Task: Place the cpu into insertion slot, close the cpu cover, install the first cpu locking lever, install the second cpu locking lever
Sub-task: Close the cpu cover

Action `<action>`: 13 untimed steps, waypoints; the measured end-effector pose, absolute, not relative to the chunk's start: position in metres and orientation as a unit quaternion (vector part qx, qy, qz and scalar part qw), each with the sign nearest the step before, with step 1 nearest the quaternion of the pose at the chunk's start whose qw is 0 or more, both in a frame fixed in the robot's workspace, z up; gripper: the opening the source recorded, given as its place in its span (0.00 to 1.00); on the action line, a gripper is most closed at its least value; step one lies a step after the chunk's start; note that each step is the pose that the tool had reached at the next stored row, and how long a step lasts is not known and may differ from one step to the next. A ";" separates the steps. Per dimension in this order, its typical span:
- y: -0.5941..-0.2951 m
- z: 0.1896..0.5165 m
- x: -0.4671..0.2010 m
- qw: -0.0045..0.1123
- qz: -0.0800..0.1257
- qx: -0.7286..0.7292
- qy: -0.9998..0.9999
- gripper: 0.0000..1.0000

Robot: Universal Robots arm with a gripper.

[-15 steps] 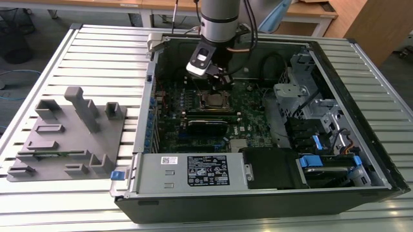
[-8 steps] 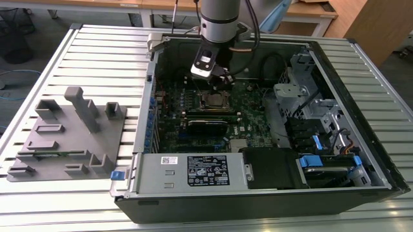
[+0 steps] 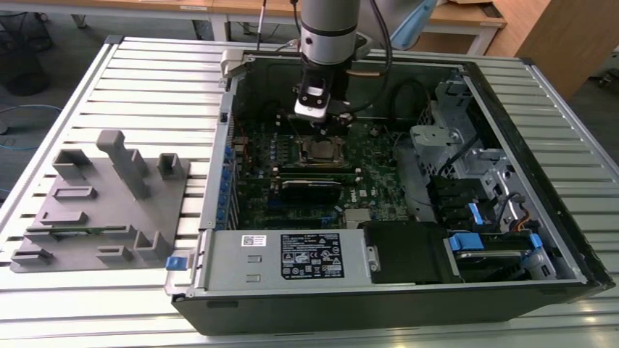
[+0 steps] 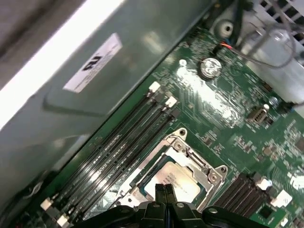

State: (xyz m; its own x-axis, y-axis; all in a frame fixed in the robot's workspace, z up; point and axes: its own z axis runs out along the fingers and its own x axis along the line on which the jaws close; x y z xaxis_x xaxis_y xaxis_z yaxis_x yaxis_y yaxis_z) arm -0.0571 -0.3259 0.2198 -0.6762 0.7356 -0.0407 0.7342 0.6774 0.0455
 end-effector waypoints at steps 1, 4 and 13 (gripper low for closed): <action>-0.326 0.220 -0.057 0.028 0.013 0.399 0.916 0.10; -0.326 0.220 -0.057 0.028 0.013 0.399 0.916 0.10; -0.326 0.220 -0.057 0.028 0.013 0.399 0.917 0.10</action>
State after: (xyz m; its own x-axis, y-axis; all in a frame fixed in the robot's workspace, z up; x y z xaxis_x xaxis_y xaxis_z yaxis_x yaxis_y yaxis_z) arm -0.0571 -0.3259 0.2197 -0.6804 0.7317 -0.0406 0.7303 0.6816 0.0456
